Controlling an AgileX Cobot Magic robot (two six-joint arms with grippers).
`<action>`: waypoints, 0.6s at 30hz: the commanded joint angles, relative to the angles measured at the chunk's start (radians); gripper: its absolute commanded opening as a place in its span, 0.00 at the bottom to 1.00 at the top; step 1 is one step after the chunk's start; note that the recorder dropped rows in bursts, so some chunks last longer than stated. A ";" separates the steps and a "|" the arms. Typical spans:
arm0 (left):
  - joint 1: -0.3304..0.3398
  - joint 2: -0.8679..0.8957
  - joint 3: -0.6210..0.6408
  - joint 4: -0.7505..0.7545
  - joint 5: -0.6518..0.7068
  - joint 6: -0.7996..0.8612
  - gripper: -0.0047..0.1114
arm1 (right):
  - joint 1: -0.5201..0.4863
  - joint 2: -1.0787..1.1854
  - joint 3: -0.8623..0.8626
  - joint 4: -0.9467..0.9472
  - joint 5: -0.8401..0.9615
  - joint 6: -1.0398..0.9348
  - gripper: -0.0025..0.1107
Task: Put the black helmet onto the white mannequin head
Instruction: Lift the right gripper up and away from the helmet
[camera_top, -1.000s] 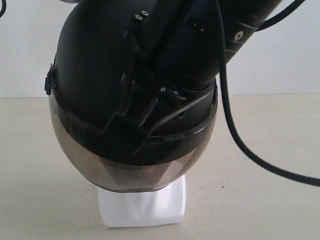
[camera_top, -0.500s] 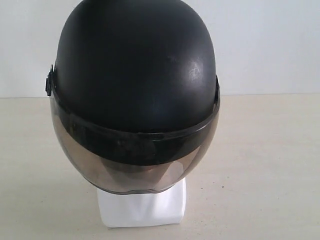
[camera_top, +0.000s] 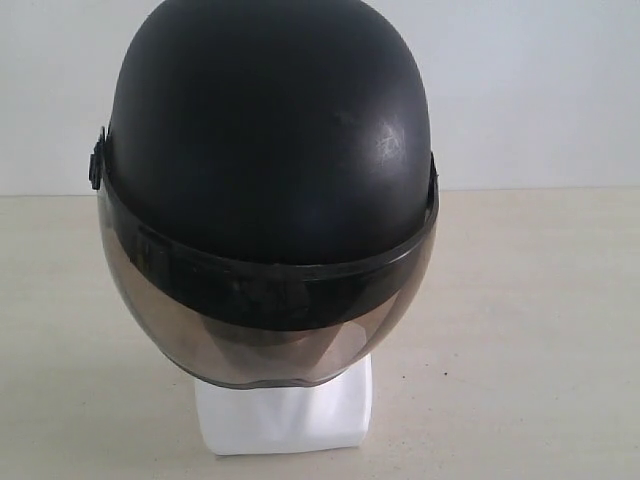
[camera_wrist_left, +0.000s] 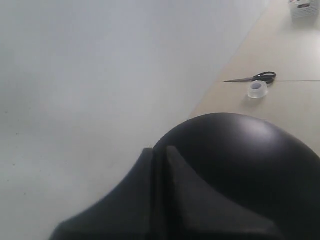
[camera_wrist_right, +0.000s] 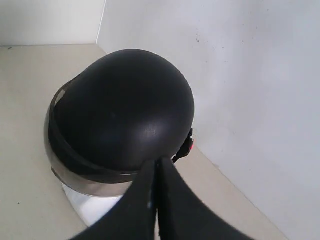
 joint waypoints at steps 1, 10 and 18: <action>0.003 -0.140 0.162 0.010 -0.108 -0.043 0.08 | -0.004 -0.149 0.202 -0.015 -0.135 0.071 0.02; 0.003 -0.485 0.602 -0.021 -0.350 -0.061 0.08 | -0.004 -0.389 0.616 0.096 -0.383 0.159 0.02; 0.003 -0.763 0.914 -0.021 -0.442 -0.138 0.08 | -0.004 -0.452 0.848 0.258 -0.562 0.159 0.02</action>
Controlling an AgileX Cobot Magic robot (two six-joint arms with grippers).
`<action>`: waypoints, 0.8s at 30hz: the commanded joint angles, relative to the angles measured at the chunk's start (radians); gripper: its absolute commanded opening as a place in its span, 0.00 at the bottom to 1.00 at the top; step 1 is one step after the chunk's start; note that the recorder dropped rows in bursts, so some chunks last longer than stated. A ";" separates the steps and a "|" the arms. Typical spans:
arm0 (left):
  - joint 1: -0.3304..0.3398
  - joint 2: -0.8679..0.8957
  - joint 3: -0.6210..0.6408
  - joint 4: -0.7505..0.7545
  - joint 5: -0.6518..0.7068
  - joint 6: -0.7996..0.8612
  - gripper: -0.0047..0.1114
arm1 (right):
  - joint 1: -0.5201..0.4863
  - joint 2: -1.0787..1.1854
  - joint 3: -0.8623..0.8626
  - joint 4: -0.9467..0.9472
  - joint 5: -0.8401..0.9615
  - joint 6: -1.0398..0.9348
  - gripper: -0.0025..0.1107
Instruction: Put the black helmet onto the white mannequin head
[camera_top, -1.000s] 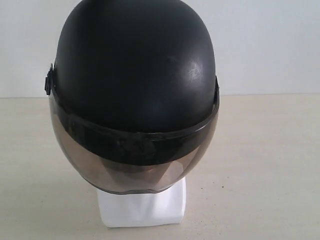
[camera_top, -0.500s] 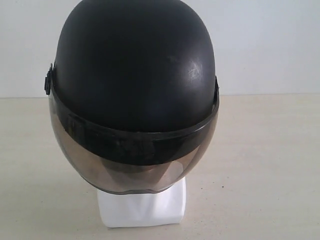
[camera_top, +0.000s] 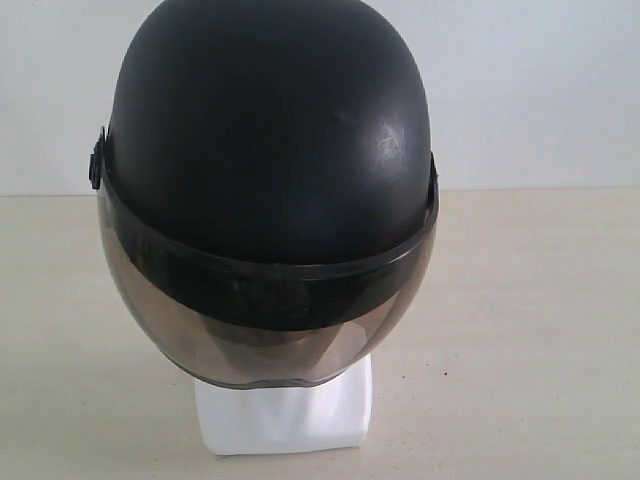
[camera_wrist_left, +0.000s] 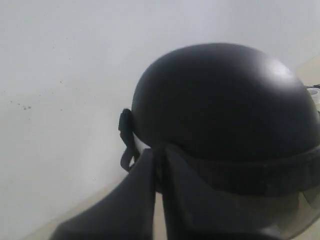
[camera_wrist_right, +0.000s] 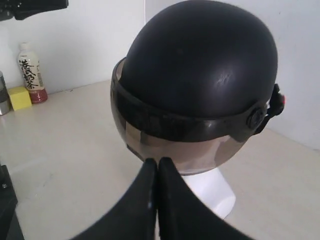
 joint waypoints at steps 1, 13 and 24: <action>0.003 -0.120 0.156 -0.014 -0.049 -0.063 0.08 | -0.004 -0.013 0.099 0.053 -0.100 0.001 0.02; 0.003 -0.235 0.240 -0.014 -0.078 -0.087 0.08 | -0.004 -0.013 0.124 0.064 -0.176 0.005 0.02; 0.003 -0.235 0.240 -0.014 -0.078 -0.087 0.08 | -0.004 -0.013 0.124 0.063 -0.176 0.007 0.02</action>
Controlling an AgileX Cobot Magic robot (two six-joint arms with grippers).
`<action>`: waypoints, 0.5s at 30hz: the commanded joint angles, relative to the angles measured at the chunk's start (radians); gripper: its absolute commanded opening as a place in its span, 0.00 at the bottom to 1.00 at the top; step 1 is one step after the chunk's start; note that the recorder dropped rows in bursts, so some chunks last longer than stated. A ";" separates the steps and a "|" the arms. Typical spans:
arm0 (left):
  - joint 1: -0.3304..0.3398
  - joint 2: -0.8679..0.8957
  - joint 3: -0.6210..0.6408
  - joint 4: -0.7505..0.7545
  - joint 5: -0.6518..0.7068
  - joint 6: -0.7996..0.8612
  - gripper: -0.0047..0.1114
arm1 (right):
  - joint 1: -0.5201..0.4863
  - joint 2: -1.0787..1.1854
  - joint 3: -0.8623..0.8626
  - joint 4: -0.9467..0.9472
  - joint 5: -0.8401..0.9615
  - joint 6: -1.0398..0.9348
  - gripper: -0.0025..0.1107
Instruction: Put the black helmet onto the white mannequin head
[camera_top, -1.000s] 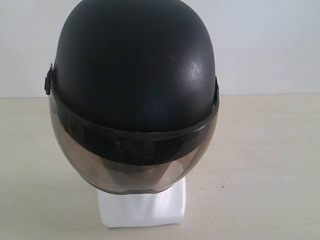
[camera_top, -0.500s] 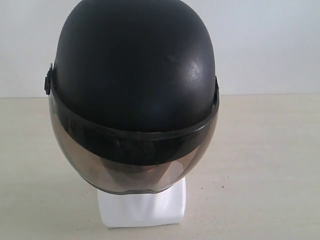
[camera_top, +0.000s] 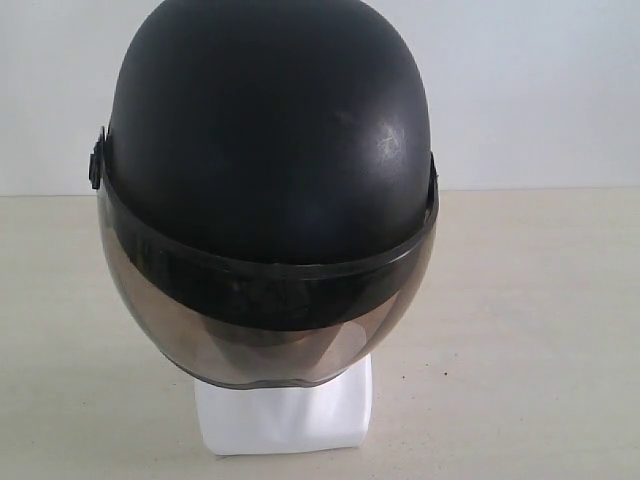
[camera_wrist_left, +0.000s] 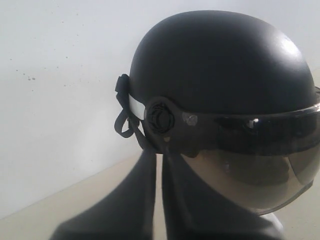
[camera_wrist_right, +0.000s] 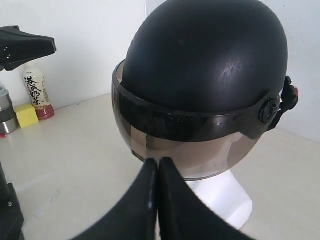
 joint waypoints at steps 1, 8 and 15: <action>0.003 -0.004 0.004 -0.012 -0.014 -0.010 0.08 | -0.004 -0.007 0.000 -0.003 -0.009 0.000 0.02; 0.003 -0.004 0.004 -0.012 -0.017 -0.010 0.08 | -0.159 -0.020 0.000 -0.007 -0.020 -0.024 0.02; 0.003 -0.004 0.004 -0.012 -0.017 -0.010 0.08 | -0.618 -0.020 0.083 0.023 -0.044 -0.029 0.02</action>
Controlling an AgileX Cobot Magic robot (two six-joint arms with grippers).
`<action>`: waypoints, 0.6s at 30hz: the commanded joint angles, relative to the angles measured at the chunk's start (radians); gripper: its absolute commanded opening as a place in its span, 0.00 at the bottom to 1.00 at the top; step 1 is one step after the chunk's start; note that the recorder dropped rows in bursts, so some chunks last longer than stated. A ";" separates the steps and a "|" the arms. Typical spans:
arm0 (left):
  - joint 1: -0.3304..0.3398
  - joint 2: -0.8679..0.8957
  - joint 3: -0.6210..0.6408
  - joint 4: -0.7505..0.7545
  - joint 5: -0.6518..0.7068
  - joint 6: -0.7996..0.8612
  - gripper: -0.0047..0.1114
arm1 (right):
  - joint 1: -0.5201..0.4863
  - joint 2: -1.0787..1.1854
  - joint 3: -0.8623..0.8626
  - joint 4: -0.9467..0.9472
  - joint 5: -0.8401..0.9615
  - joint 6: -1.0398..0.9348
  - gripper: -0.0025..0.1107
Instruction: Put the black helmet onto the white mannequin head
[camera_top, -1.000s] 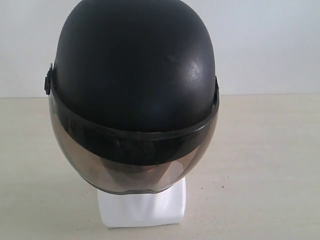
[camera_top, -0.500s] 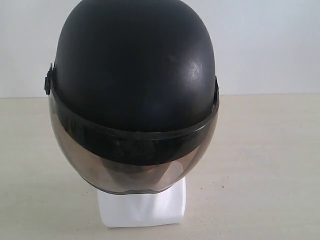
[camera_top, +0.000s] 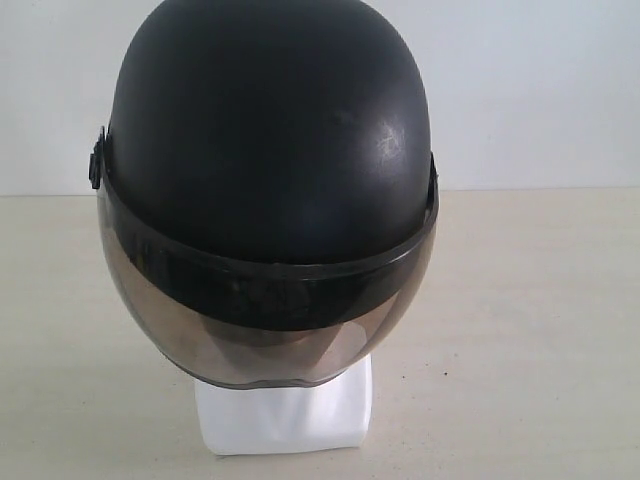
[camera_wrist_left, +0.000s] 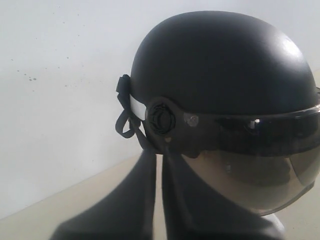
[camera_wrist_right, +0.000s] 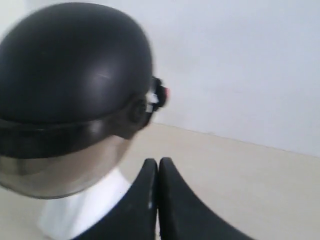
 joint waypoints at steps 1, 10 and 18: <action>0.003 -0.004 0.004 -0.012 -0.013 -0.010 0.08 | -0.220 -0.003 0.077 0.012 -0.033 -0.006 0.02; 0.003 -0.004 0.004 -0.012 -0.013 -0.010 0.08 | -0.320 -0.151 0.300 0.014 -0.157 0.006 0.02; 0.003 -0.007 0.004 -0.012 -0.012 -0.010 0.08 | -0.320 -0.151 0.390 0.035 -0.167 0.013 0.02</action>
